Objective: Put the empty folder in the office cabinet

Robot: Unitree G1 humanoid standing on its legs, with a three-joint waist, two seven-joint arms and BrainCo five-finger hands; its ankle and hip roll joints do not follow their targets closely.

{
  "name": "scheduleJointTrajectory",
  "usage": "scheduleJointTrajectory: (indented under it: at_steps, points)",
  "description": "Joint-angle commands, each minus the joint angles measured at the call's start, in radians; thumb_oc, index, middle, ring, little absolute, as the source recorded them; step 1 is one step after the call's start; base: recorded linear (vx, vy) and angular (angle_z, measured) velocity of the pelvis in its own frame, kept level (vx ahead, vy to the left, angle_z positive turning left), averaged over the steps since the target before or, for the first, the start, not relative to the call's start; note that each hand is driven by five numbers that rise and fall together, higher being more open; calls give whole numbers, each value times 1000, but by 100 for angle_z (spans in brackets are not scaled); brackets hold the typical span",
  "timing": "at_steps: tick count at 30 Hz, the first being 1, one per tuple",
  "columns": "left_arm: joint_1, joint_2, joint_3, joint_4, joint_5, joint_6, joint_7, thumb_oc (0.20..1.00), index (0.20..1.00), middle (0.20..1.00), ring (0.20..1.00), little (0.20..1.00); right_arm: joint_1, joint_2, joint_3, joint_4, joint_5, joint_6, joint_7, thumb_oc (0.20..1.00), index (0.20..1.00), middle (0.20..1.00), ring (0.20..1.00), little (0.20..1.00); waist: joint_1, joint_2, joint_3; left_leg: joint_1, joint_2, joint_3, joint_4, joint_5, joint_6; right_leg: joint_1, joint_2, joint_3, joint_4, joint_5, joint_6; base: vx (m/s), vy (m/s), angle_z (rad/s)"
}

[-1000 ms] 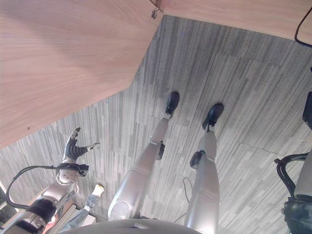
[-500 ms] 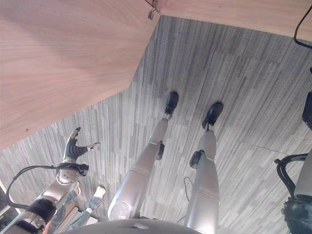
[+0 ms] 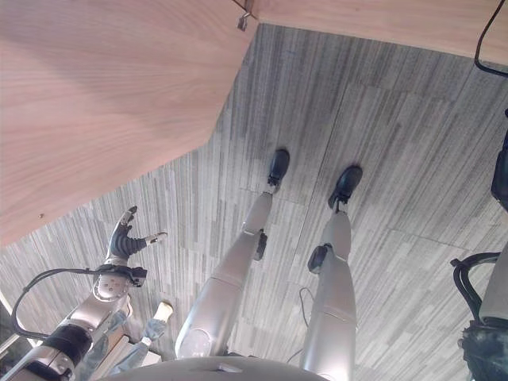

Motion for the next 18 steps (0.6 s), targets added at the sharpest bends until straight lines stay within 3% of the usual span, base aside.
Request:
scheduleJointTrajectory:
  at_steps: [1,3,5,6,7,8,13,14,17,18]
  points:
    - [113,55,-2,7,-39,7,-2,1000,1000,1000,1000,1000,92,10,97,27,42,-10,11,200,200,200,200,200,38,-30,-67,86,124,46,-13,-126,-129,92,-73,58,-34,-130,127,0,0,0]
    - [114,56,-5,6,-40,7,-5,1000,1000,1000,1000,1000,90,11,98,33,40,-8,11,200,200,200,200,200,39,-27,-59,79,121,48,-13,-103,-127,82,-76,50,-28,-109,122,-36,15,0]
    - [113,55,-5,8,-42,8,-6,1000,1000,1000,1000,1000,85,11,98,42,39,-5,7,316,316,316,316,316,40,-30,-67,85,124,45,-13,-126,-129,93,-74,57,-34,-130,127,31,-8,0]
    - [114,55,-5,9,-43,8,-6,1000,1000,1000,1000,1000,86,11,97,45,35,-3,7,272,272,272,272,272,41,-29,-66,87,124,44,-13,-128,-129,95,-75,57,-34,-132,127,0,0,0]
    - [116,55,-2,9,-43,7,-7,1000,1000,1000,1000,1000,85,8,96,49,30,0,4,288,288,288,288,288,41,-28,-66,85,123,44,-13,-125,-129,94,-76,57,-34,-129,128,0,0,0]
    - [118,53,1,11,-43,8,-7,1000,1000,1000,1000,1000,90,7,92,57,22,5,1,1000,1000,1000,1000,1000,42,-28,-66,88,123,45,-13,-129,-129,96,-76,55,-34,-132,128,0,0,0]
    - [116,50,1,13,-42,11,-9,1000,1000,1000,1000,1000,93,4,89,72,4,19,-6,1000,1000,1000,1000,1000,41,-27,-65,88,121,44,-13,-127,-129,98,-76,56,-35,-129,128,-16,6,0]
    - [116,50,1,13,-43,10,-9,1000,1000,1000,1000,1000,97,3,87,75,1,20,-10,1000,1000,1000,1000,1000,41,-25,-57,80,119,46,-13,-104,-126,88,-79,50,-30,-108,123,0,0,0]
    - [112,45,2,19,-45,11,-5,1000,1000,1000,1000,1000,100,1,81,89,-18,28,-26,1000,1000,1000,1000,1000,39,-26,-64,89,121,44,-13,-127,-128,99,-75,57,-35,-131,127,-1,0,0]
    - [112,46,2,19,-45,10,-4,1000,1000,1000,1000,1000,101,1,80,89,-19,28,-26,1000,1000,1000,1000,1000,38,-24,-56,81,118,46,-13,-104,-126,88,-78,51,-30,-110,123,-68,22,0]
